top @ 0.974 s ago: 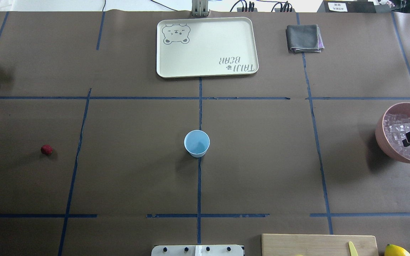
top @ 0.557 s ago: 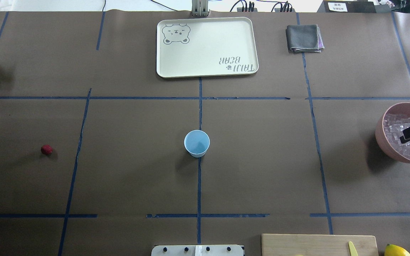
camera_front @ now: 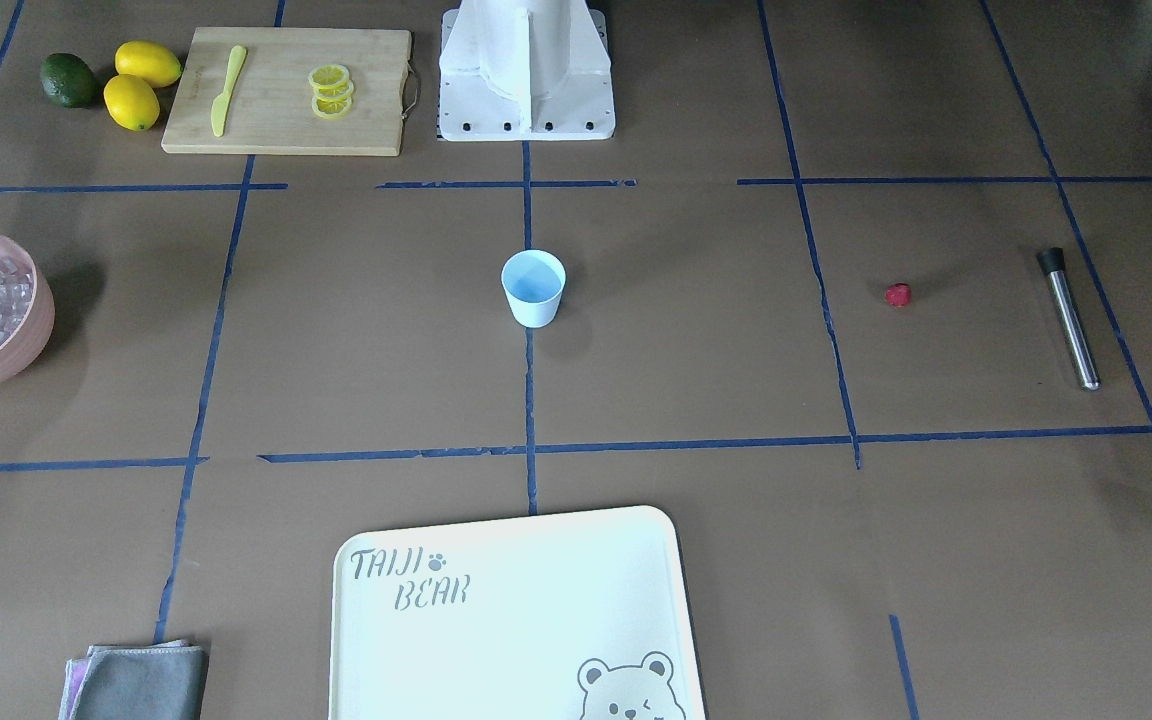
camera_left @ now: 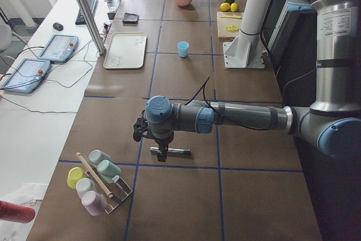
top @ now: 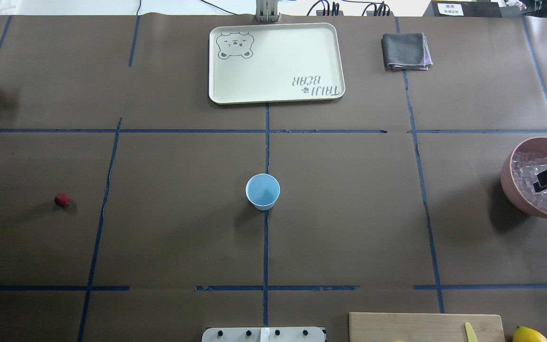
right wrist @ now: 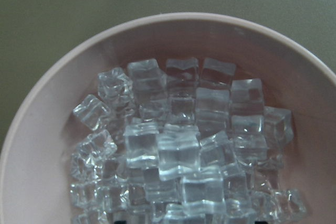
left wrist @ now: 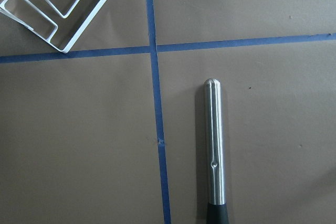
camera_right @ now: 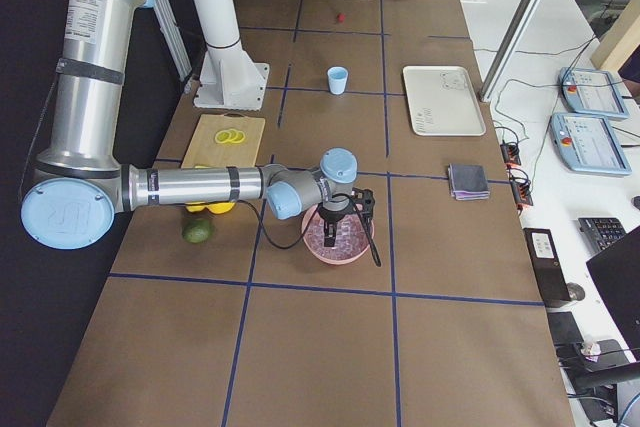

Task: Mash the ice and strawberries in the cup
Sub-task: 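Grasp an ice cube from the pink bowl with the right gripper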

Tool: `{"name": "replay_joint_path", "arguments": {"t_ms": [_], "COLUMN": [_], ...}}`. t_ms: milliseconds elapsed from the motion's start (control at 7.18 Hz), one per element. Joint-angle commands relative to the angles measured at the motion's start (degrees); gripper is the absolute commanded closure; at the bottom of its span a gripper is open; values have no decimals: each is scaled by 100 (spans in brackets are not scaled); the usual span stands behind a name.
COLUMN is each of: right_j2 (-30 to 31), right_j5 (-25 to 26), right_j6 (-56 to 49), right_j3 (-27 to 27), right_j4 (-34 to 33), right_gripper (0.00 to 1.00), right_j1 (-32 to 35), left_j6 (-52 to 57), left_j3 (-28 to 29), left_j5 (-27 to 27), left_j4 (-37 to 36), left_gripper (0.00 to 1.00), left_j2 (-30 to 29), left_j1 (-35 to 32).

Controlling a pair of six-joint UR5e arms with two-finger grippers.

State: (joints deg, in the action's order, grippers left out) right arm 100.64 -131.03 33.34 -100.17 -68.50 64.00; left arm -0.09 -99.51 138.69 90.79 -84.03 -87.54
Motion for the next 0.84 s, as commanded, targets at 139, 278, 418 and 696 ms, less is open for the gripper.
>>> {"name": "replay_joint_path", "arguments": {"t_ms": [139, 278, 418, 696], "right_j2": [0, 26, 52, 61], "right_j5": [-10, -10, -10, -115], "right_j6": [68, 68, 76, 85], "right_j3": [-3, -3, -3, -343], "right_j4": [13, 108, 266, 285], "right_gripper": [76, 95, 100, 100], "right_j1": [-2, -2, -10, 16], "left_j6": [0, 0, 0, 0], "left_j3": [-24, -24, -24, -33], "left_j5": [0, 0, 0, 9], "left_j4": [0, 0, 0, -9], "left_gripper": [0, 0, 0, 0], "left_j2": [19, 19, 19, 19], "left_j1": [0, 0, 0, 0]}}
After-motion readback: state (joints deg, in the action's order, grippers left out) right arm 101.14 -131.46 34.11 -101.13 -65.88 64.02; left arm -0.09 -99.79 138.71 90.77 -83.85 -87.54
